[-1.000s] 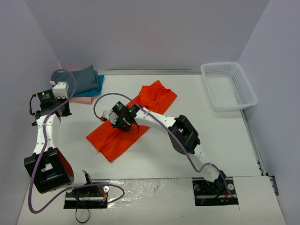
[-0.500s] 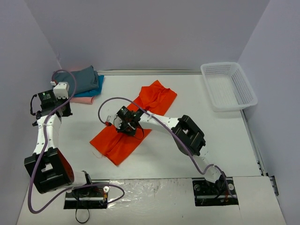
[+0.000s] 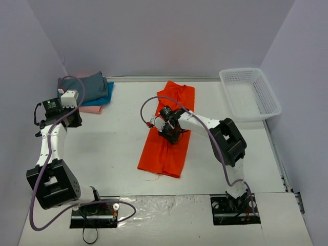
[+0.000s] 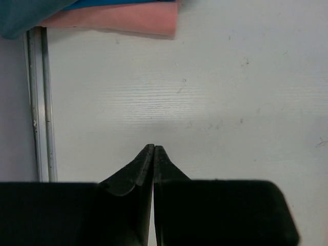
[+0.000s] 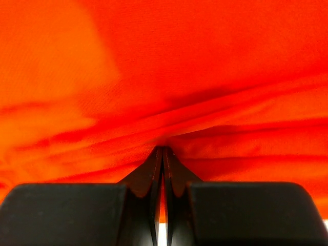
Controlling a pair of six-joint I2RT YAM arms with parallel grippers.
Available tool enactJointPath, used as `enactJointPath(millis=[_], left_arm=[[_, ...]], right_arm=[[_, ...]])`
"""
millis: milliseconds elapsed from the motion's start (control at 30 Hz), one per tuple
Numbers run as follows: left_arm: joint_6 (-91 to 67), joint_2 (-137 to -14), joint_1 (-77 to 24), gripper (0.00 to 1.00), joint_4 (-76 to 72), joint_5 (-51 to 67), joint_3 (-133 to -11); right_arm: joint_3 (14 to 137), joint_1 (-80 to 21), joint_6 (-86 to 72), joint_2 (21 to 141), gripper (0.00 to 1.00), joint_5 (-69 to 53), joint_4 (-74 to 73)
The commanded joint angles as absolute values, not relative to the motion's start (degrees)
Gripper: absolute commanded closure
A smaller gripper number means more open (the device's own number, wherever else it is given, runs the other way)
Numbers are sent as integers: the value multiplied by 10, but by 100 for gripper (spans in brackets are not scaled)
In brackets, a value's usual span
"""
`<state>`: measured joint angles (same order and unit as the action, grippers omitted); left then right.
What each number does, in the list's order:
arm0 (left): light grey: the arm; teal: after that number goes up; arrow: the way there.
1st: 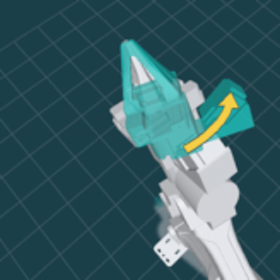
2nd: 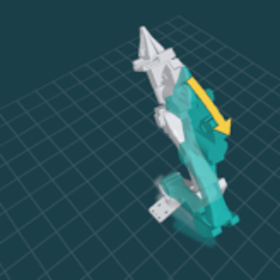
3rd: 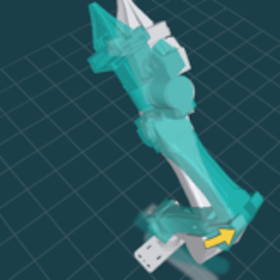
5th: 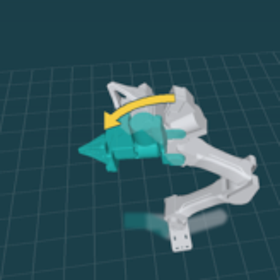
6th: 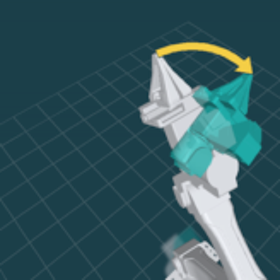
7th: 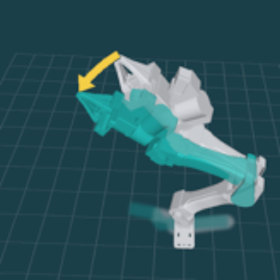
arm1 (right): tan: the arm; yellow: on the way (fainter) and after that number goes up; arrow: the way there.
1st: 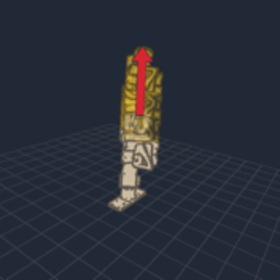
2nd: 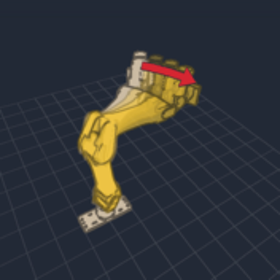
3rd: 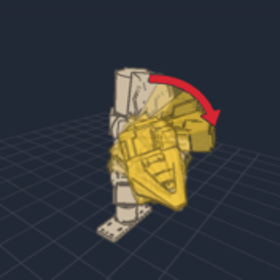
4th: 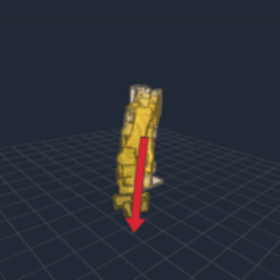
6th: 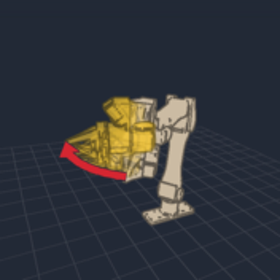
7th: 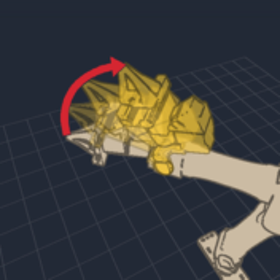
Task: Fold and stack the t-shirts
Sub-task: Rotate the tshirt 90 degrees, then grab the bottom of the folded rectangular tshirt with both arms
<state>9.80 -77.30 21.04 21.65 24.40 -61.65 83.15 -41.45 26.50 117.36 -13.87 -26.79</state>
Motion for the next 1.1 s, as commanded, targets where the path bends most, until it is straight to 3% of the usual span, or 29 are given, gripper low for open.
enactJointPath(millis=[0, 333, 400, 433, 567, 667, 900, 1067], left_arm=[[99, -774, 200, 98, 230, 272, -646], [194, -763, 39, 97, 244, 271, -635], [207, -773, 17, 90, 265, 287, -652], [213, -775, 10, 88, 273, 295, -658], [256, -792, -30, 81, 315, 342, -682], [271, -787, -47, 80, 319, 361, -678], [332, -774, -115, 72, 340, 378, -650], [347, -764, -251, 69, 324, 309, -614]], right_arm=[[798, -365, 295, 1179, 100, -85, -343], [845, -316, 320, 1178, 100, -123, -373], [862, -313, 330, 1170, 100, -159, -391], [868, -310, 331, 1165, 98, -174, -413], [898, -292, 348, 1118, 74, -256, -483], [895, -266, 362, 1076, 65, -312, -519], [803, -153, 381, 990, 59, -318, -511], [752, -50, 360, 945, 59, -340, -476]])
